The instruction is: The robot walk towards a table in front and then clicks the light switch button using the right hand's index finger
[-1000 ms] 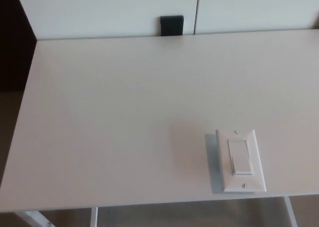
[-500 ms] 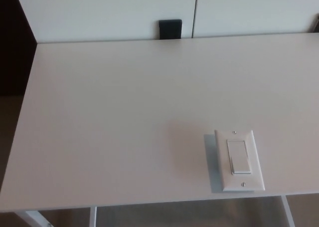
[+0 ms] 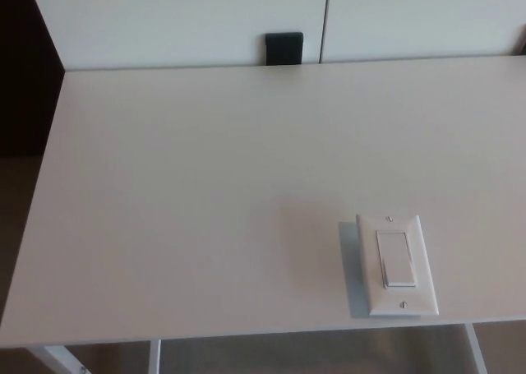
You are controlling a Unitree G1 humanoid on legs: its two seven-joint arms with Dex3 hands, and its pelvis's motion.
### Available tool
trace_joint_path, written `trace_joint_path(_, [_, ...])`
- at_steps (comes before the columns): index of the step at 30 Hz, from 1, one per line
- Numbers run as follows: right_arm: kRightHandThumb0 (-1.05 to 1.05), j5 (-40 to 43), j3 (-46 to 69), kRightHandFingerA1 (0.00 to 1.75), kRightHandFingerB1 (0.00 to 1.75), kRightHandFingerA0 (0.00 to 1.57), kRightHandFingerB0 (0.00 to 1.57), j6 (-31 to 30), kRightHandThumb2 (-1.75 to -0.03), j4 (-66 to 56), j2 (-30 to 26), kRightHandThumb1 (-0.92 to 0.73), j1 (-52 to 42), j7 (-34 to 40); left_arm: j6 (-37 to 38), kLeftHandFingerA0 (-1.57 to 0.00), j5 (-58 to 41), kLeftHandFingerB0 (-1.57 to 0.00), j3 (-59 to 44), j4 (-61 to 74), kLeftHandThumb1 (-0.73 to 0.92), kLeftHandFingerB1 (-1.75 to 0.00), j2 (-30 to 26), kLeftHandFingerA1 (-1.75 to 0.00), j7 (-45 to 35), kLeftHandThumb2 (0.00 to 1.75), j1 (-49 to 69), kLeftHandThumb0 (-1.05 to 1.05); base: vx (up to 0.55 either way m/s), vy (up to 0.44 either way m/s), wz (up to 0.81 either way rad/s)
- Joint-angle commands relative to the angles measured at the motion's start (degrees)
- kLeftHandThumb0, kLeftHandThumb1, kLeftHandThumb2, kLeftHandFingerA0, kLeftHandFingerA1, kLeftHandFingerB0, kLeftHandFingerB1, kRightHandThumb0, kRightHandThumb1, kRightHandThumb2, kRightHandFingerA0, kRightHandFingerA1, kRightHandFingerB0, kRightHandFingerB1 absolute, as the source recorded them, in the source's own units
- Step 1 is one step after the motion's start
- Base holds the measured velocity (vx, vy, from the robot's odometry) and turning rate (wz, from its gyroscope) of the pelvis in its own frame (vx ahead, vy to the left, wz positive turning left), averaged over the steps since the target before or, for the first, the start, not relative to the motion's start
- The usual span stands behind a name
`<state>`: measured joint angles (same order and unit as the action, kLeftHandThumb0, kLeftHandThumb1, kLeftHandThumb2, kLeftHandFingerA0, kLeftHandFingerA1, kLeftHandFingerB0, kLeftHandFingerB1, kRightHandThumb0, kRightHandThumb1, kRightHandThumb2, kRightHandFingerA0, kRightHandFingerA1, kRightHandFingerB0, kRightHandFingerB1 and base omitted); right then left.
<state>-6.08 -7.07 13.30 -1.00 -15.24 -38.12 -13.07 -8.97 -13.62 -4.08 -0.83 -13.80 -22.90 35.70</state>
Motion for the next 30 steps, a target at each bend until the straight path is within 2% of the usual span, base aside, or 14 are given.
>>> trace_joint_path(1, [-0.44, 4.9, -1.1, 0.67, 0.56, 0.54, 0.44, 3.5, -0.59, -15.2, -2.1, -0.63, -8.7, -4.0, 0.1, -0.51, 0.5, -0.48, -0.8, -0.8, 0.61, -0.40, -0.8, -0.46, -0.2, 0.58, -0.8, -0.10, 0.00, 0.000, 0.00])
trace_joint_path(6, [-0.46, 5.5, -1.3, 0.69, 0.56, 0.61, 0.45, 7.1, -0.59, -29.8, -5.3, -0.62, -15.9, -5.5, -1.1, -0.50, 0.4, -0.47, -1.0, -0.3, 0.61, -0.39, -0.7, -0.46, 0.4, 0.57, -0.9, -0.09, 0.00, 0.000, 0.00])
trace_joint_path(13, [-0.36, 6.6, 2.1, 0.76, 0.63, 0.64, 0.48, 8.4, -0.60, -48.0, -7.6, -0.54, -22.7, -5.7, -0.4, -0.48, -0.4, -0.45, -1.5, -0.7, 0.62, -0.39, -0.7, -0.46, -0.5, 0.57, -1.2, -0.09, 0.00, 0.000, 0.00])
trace_joint_path(15, [-0.39, 6.5, 4.1, 0.76, 0.63, 0.61, 0.47, 6.5, -0.59, -52.8, -7.8, -0.53, -24.3, -5.6, 0.0, -0.48, -0.1, -0.45, -1.4, -0.6, 0.61, -0.39, -0.9, -0.46, -0.6, 0.57, -1.2, -0.10, 0.00, 0.000, 0.00])
trace_joint_path(16, [-0.43, 6.3, 5.0, 0.79, 0.64, 0.53, 0.44, 6.5, -0.62, -54.6, -7.5, -0.55, -25.0, -5.3, 0.1, -0.49, -0.1, -0.46, -1.4, -0.6, 0.61, -0.40, -1.0, -0.46, -0.7, 0.57, -1.2, -0.11, 0.00, 0.000, 0.00])
trace_joint_path(17, [-0.38, 5.8, 6.2, 0.75, 0.65, 0.59, 0.51, 8.3, -0.60, -55.1, -6.8, -0.50, -24.5, -4.6, 0.4, -0.49, 0.1, -0.46, -1.4, -0.8, 0.60, -0.40, -1.1, -0.46, -0.7, 0.57, -1.3, -0.12, 0.00, 0.000, 0.00])
trace_joint_path(18, [-0.35, 4.7, 7.8, 0.74, 0.65, 0.58, 0.50, 10.9, -0.60, -55.2, -5.5, -0.50, -23.2, -3.4, 0.7, -0.50, 0.6, -0.46, -1.2, -1.0, 0.60, -0.39, -1.3, -0.46, -0.7, 0.57, -1.3, -0.12, 0.00, 0.000, 0.00])
trace_joint_path(21, [-0.34, 1.6, 9.9, 0.76, 0.67, 0.59, 0.49, 10.3, -0.61, -57.7, -3.8, -0.49, -21.0, -2.2, 0.1, -0.51, 0.5, -0.47, -1.5, -0.7, 0.60, -0.40, -1.3, -0.46, -0.3, 0.57, -1.5, -0.10, 0.00, 0.000, 0.00])
trace_joint_path(22, [-0.46, -1.6, 11.0, 0.76, 0.67, 0.59, 0.45, 9.8, -0.88, -58.4, -2.3, -0.37, -19.2, -1.0, 0.2, -0.52, 0.5, -0.48, -1.5, -0.7, 0.60, -0.40, -1.2, -0.46, -0.3, 0.57, -1.5, -0.11, 0.00, 0.000, 0.00])
trace_joint_path(24, [-0.47, -6.9, 12.8, 0.75, 0.66, 0.57, 0.44, 8.8, -0.88, -59.0, -0.1, -0.37, -16.9, 0.2, 0.1, -0.52, 0.6, -0.48, -1.6, -0.5, 0.60, -0.40, -1.2, -0.46, -0.2, 0.57, -1.5, -0.11, 0.00, 0.000, 0.00])
trace_joint_path(27, [-0.46, -10.2, 13.2, 0.72, 0.66, 0.52, 0.45, 8.7, -0.87, -58.5, 1.9, -0.37, -14.7, 0.7, 0.2, -0.52, 0.7, -0.48, -1.5, -0.4, 0.59, -0.40, -1.2, -0.46, -0.3, 0.57, -1.2, -0.11, 0.00, 0.000, 0.00])
trace_joint_path(28, [-0.45, -10.9, 12.9, 0.68, 0.63, 0.52, 0.50, 8.7, -0.58, -58.1, 2.4, -0.55, -13.8, 0.8, 0.2, -0.52, 0.8, -0.48, -1.5, -0.4, 0.60, -0.40, -1.2, -0.46, -0.3, 0.57, -1.2, -0.10, 0.00, 0.000, 0.00])
trace_joint_path(30, [-0.45, -14.9, 12.0, 0.65, 0.62, 0.48, 0.49, 8.8, -0.57, -56.1, 3.6, -0.55, -9.4, 1.6, 0.6, -0.51, 0.8, -0.48, -1.7, -0.5, 0.60, -0.40, -1.4, -0.46, -0.4, 0.57, -1.4, -0.10, 0.00, 0.000, 0.00])
